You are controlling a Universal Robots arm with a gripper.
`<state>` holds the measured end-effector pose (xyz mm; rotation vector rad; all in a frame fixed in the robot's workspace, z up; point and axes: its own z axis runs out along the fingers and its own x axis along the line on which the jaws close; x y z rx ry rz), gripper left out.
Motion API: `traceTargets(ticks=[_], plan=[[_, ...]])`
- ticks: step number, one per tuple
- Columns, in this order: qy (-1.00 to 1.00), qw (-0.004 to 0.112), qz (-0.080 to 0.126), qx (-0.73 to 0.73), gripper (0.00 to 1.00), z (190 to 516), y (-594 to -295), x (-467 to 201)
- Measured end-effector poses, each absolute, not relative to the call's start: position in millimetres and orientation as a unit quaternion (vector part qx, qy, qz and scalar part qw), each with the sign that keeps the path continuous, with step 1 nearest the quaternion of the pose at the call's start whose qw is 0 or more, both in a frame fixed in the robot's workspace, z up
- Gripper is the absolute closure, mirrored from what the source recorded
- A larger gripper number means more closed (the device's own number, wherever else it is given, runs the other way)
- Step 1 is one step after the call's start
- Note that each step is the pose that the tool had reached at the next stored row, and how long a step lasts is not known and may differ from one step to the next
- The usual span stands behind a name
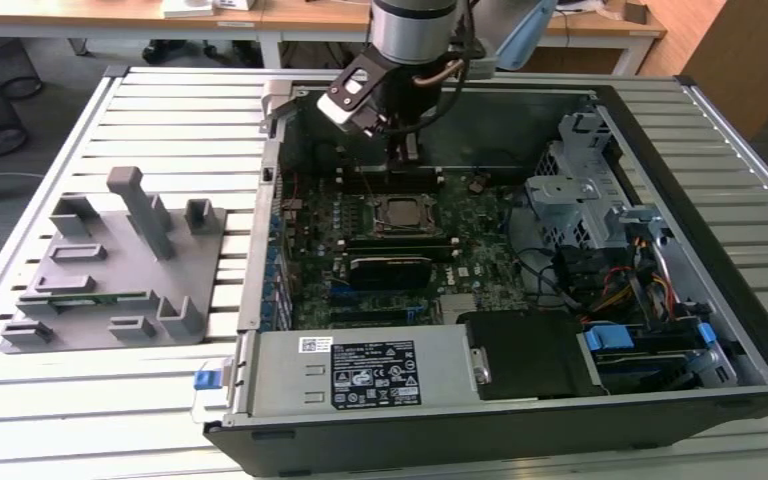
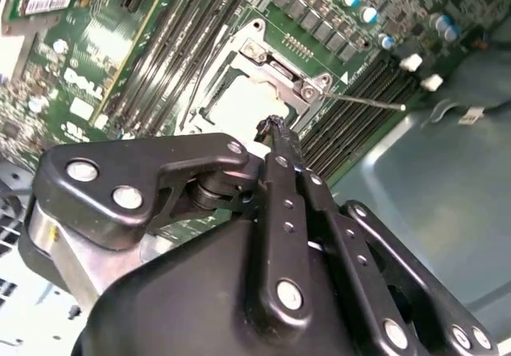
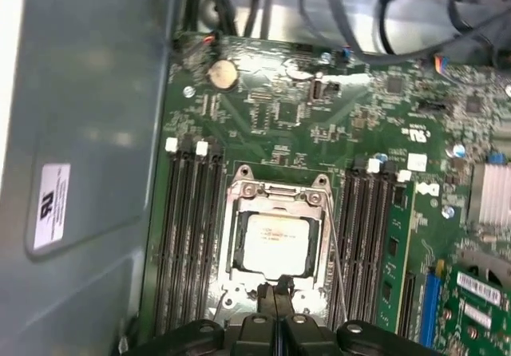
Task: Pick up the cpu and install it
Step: 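Install the first cpu locking lever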
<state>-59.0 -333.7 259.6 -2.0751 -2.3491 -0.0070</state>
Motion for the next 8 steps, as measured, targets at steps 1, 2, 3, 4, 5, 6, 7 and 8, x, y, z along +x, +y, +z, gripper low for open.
traceTargets(ticks=[1,2,3,4,5,6,7,8], plan=[[-0.755,0.004,-0.002,-0.655,0.89,259.4,-333.7,-59.0],[-0.761,0.004,-0.002,-0.648,0.89,259.1,-333.7,-59.0],[-0.767,0.004,-0.002,-0.641,0.89,258.8,-333.7,-59.0],[-0.773,0.004,-0.002,-0.634,0.89,258.6,-333.7,-59.0],[-0.779,0.004,-0.002,-0.627,0.89,258.3,-333.7,-59.0],[-0.785,0.004,-0.002,-0.62,0.89,258.0,-333.7,-59.0],[-0.79,0.004,-0.002,-0.613,0.89,257.9,-333.7,-59.0],[-0.796,0.004,-0.002,-0.606,0.89,257.7,-333.7,-59.0]])
